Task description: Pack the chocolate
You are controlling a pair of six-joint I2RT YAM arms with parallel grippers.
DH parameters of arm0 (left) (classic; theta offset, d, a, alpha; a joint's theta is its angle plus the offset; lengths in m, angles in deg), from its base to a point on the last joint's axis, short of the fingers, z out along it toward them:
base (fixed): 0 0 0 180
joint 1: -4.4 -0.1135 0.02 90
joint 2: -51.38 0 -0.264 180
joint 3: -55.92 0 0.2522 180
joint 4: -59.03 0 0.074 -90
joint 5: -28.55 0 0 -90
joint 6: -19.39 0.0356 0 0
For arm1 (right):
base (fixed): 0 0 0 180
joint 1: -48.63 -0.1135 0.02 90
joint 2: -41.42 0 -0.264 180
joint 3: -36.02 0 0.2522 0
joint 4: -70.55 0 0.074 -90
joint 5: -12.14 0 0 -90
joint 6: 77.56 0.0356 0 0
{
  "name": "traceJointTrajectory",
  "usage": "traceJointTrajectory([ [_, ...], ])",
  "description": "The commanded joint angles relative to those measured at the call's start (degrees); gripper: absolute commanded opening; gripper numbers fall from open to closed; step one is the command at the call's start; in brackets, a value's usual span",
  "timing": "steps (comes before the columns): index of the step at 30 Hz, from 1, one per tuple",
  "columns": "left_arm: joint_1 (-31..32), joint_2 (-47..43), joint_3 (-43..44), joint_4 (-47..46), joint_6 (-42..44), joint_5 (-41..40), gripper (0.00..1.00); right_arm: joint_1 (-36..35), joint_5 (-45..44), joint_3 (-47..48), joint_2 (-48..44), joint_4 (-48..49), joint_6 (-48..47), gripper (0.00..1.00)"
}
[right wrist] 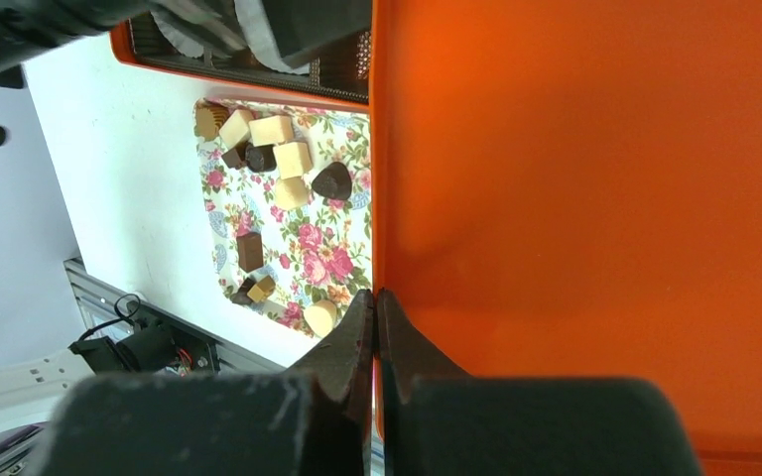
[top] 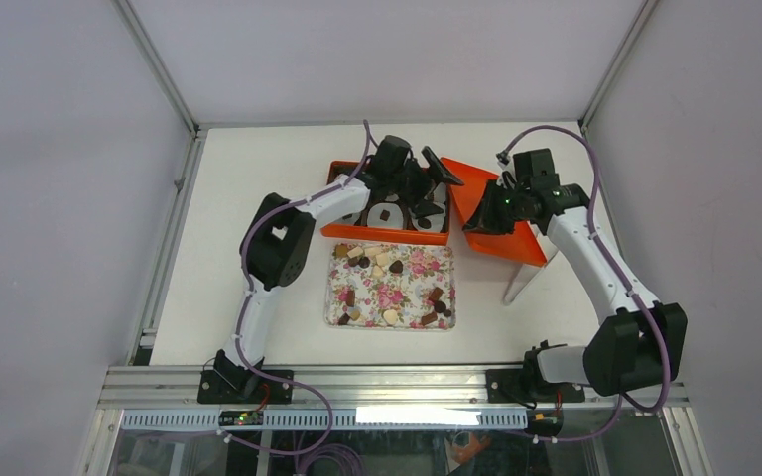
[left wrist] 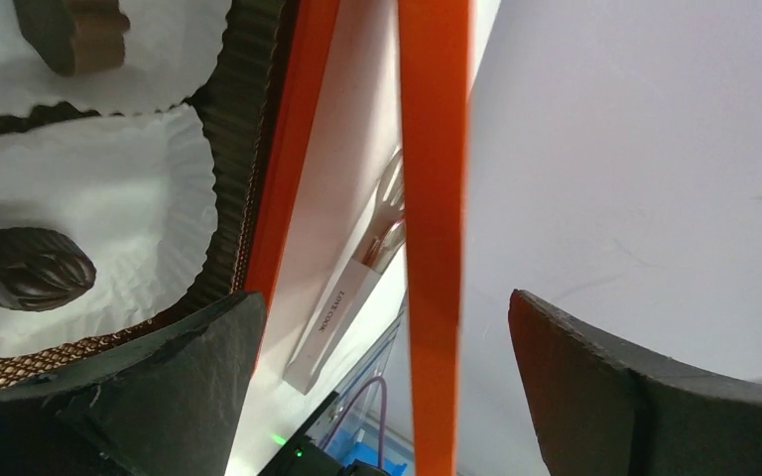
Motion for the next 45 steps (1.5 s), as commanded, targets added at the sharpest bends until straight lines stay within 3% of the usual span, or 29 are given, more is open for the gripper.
traceJointTrajectory([
  [1,1.66,1.36,3.43,-2.37,-1.81,-0.33,0.96,-0.23,2.67,0.16,-3.98,-0.75,-1.53,0.0],
  [6,2.23,2.18,4.87,-4.01,-2.41,-0.21,0.82,-0.22,3.14,-0.08,-4.29,-2.36,-3.01,0.0],
  [11,2.46,1.98,4.68,-4.99,-2.68,-0.38,0.49,-0.24,3.12,-0.37,-4.62,-3.01,-4.07,0.0],
  [18,2.95,-0.51,3.95,-4.47,-1.8,-1.12,0.15,-0.23,3.35,0.13,-5.01,-3.93,-4.85,0.0],
  [20,2.95,-1.15,3.54,-4.26,-1.47,-0.97,0.01,-0.23,3.47,0.4,-5.18,-4.38,-5.1,0.0],
  [24,3.04,-6.68,1.78,-4.15,1.67,-0.67,0.0,-0.23,3.98,3.18,-6.44,-7.73,-6.82,0.0],
  [25,3.04,-8.61,1.04,-3.7,2.9,-1.46,0.0,-0.23,3.44,4.18,-7.28,-8.58,-6.95,0.08],
  [29,2.97,-16.16,-0.16,0.7,8.11,-5.82,0.0,-0.22,0.64,8.62,-12.36,-10.17,-7.82,0.68],
  [31,2.71,-18.76,0.08,2.3,9.84,-6.44,0.0,-0.2,-0.59,11.14,-15.12,-9.85,-8.05,0.81],
  [36,0.51,-24.56,2.26,9.11,14.34,-5.69,0.0,-0.7,0.1,14.9,-20.93,-5.9,-13.46,0.87],
  [38,-1.93,-27.02,1.88,11.57,14.56,-4.24,0.0,-1.73,-2.41,14.87,-23.35,-4.22,-15.75,0.82],
  [42,-9.75,-36.11,-5.65,14.68,14.78,0.05,0.0,-4.85,-5.28,12.44,-28.63,1.48,-19.25,0.8],
  [45,-16.92,-41.7,-10.92,15.22,13.63,3.71,0.0,-7.61,-2.65,11.15,-28.33,3.24,-23.75,0.81],
])
